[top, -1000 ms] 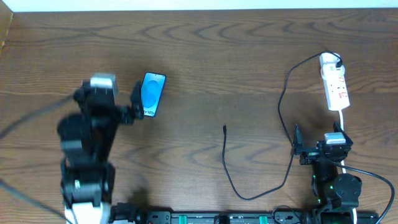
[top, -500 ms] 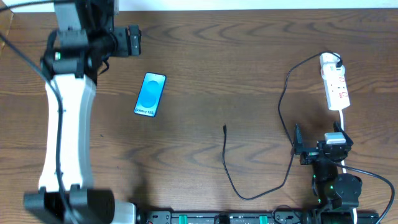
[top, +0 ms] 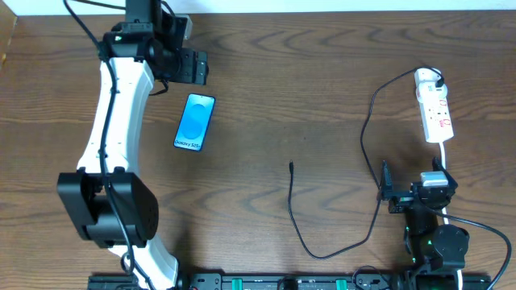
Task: Plug charger to phone and switch on socket
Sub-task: 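Move the left gripper over the blue phone and lower toward it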
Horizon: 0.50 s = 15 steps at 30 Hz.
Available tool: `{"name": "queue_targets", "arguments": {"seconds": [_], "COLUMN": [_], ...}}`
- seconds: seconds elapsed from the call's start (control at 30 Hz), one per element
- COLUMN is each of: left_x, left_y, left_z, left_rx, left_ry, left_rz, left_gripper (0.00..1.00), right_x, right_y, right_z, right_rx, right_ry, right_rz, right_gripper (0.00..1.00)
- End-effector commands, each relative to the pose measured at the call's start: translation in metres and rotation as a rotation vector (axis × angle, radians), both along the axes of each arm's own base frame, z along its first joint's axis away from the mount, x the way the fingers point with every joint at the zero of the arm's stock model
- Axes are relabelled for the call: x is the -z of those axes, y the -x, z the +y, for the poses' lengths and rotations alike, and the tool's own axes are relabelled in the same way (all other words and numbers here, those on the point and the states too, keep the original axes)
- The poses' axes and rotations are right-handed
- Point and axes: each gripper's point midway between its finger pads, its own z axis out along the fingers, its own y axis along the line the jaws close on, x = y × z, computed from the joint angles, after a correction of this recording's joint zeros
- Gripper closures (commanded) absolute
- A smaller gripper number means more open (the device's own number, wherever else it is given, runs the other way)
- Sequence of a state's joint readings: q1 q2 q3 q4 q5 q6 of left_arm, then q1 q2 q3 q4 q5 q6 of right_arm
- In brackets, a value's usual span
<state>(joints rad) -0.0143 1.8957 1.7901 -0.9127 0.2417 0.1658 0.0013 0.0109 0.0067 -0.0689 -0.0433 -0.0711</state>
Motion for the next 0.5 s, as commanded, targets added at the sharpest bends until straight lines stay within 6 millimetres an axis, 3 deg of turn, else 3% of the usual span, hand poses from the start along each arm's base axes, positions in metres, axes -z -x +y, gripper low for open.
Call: {"name": "queue_targets", "arguments": {"seconds": [0.0,0.23,0.27,0.3,0.33,0.37,0.4,0.43,0.47], "left_x": [0.0023,0.0017,0.002,0.0026,0.0037,0.0041,0.0042,0.0046,0.0049], "left_y": [-0.0035,-0.0051,-0.0044,-0.0033,-0.0021,-0.0019,-0.0019,-0.0015,-0.0008], "left_z": [-0.0008,-0.0009,-0.0009,-0.0009,-0.0009,-0.0009,-0.0009,-0.0009,-0.0008], "left_rx": [0.017,0.017,0.017,0.017,0.017,0.017,0.017,0.017,0.017], "left_ry": [0.0,0.001,0.001,0.001,0.001,0.001,0.001,0.001,0.001], "left_rz": [0.002,-0.005,-0.002,0.003,0.009,0.01,0.01,0.012,0.016], "left_gripper": [0.05,0.07,0.3,0.46,0.52,0.52,0.4,0.02,0.02], "right_x": [0.0002,0.0002,0.0002,0.0002,0.0002,0.0002,0.0002,0.0003,0.0002], "right_y": [0.0003,0.0003,0.0003,0.0003,0.0003,0.0003,0.0003,0.0003,0.0003], "right_z": [0.0004,0.0004,0.0004,0.0004,0.0004,0.0004,0.0004,0.0004,0.0004], "right_rx": [0.0,0.0,0.0,0.0,0.0,0.0,0.0,0.0,0.0], "right_ry": [0.013,0.013,0.013,0.013,0.013,0.013,0.013,0.013,0.013], "right_rz": [-0.001,-0.001,-0.001,-0.001,-0.001,-0.001,-0.001,-0.001,-0.001], "right_gripper": [0.01,0.01,0.01,0.01,0.01,0.01,0.01,0.01,0.01]}}
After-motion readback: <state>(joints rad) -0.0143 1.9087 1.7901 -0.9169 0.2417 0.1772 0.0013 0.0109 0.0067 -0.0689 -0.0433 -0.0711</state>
